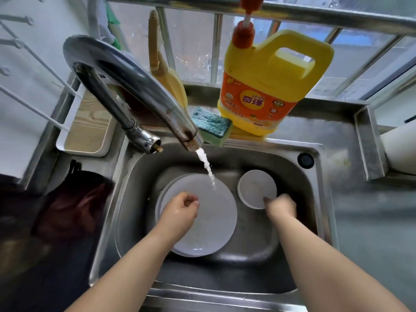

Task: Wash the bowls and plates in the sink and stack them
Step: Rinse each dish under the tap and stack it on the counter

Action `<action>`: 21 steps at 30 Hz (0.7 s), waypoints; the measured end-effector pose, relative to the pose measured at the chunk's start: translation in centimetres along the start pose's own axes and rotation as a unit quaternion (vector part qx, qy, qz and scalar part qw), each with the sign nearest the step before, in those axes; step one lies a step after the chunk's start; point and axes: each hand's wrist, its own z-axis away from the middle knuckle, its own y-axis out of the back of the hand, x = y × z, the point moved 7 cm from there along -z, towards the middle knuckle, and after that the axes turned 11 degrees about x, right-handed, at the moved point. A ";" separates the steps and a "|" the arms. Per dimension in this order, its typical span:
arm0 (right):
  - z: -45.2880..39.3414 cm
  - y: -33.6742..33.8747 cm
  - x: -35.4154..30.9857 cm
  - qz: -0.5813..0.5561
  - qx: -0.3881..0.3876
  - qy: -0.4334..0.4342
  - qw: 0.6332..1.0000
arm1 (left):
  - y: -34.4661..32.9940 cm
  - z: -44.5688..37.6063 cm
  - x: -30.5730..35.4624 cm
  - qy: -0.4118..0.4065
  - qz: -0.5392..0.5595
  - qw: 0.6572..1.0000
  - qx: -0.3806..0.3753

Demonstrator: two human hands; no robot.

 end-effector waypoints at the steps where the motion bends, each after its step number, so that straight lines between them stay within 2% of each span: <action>1: -0.1 -0.2 0.1 0.001 -0.004 -0.001 1.000 | 0.0 -0.1 -0.2 -0.002 -0.001 1.000 0.001; 7: -0.7 -0.4 0.1 0.013 -0.016 -0.013 1.000 | 0.1 0.1 -0.8 0.000 0.011 1.000 0.003; 11: -0.4 0.3 -0.3 0.018 -0.012 0.006 1.000 | 0.0 0.6 -1.1 0.031 0.047 0.998 0.003; 21: -0.3 0.9 -0.1 -0.029 -0.045 0.056 0.997 | -0.7 1.3 -1.2 0.037 0.054 0.998 0.002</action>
